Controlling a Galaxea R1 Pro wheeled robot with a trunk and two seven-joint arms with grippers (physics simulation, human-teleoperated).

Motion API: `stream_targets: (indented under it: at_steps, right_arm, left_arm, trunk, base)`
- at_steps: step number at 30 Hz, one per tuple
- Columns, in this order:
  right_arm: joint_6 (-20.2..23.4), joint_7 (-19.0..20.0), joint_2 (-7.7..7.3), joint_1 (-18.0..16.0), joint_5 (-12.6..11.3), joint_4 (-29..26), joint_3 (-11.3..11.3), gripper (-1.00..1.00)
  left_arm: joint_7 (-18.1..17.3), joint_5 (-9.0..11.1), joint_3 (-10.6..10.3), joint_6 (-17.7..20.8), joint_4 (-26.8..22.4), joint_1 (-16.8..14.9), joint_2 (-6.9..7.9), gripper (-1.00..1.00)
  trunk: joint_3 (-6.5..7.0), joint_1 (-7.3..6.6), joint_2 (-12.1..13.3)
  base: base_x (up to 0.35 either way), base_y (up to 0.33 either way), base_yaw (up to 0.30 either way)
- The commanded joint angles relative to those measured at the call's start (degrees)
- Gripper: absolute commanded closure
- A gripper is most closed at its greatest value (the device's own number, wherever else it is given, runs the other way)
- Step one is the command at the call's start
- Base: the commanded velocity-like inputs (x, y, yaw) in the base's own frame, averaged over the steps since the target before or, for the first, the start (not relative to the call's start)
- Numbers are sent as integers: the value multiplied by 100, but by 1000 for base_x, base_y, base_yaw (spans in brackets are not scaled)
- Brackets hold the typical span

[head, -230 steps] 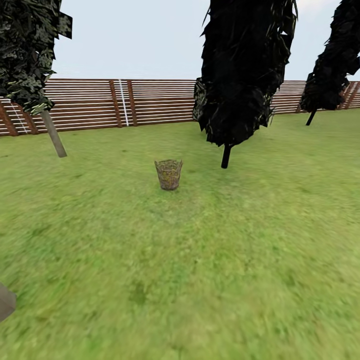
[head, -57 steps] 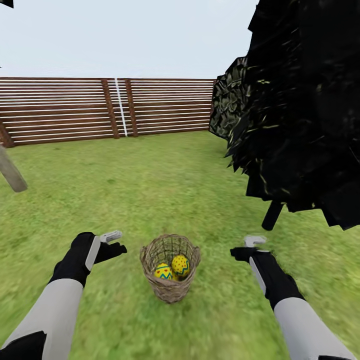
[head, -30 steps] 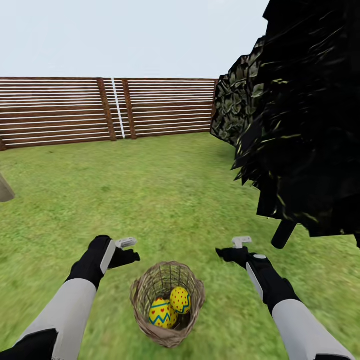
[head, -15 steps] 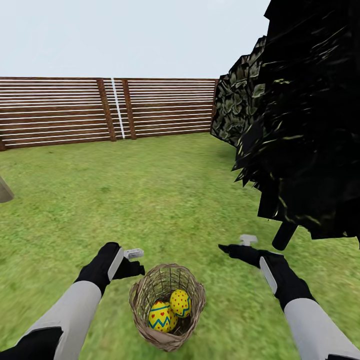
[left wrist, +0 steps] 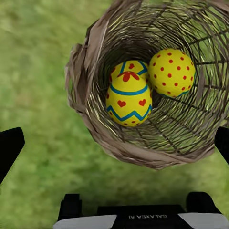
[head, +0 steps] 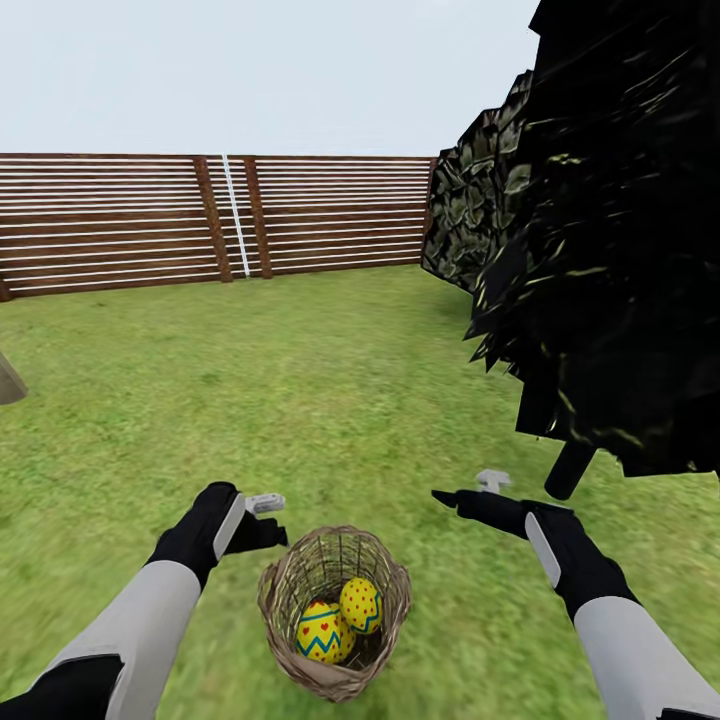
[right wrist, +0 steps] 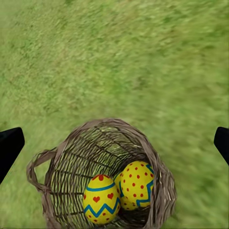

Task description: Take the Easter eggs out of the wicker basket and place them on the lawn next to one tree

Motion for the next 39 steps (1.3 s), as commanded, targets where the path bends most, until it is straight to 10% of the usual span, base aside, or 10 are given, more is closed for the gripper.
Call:
stream_targets:
  at_steps: [1,15,23,39]
  right_arm:
    - [50,17,0,-3,-59,-3,-8,-100]
    - [51,48,-9,-3,-55,-3,-9,-100]
    - [55,46,-11,-3,-50,-3,-9,-100]
    - [55,49,-32,-3,-48,-13,-16,-100]
  left_arm:
    - [6,12,31,18,-19,-5,5,-100]
    - [29,-69,1,-2,-414,0,121,-100]
    - [407,-821,-72,5,-6,38,64,-100]
    - [426,-839,-57,23,397,37,-169,-100]
  trunk:
    - [-24,22,-44]
    - [-42,44,-85]
    - [-42,44,-85]
    - [-329,396,-726]
  base:
    - [0,0,0]
    - [112,0,0]
    - [14,0,0]
    - [0,0,0]
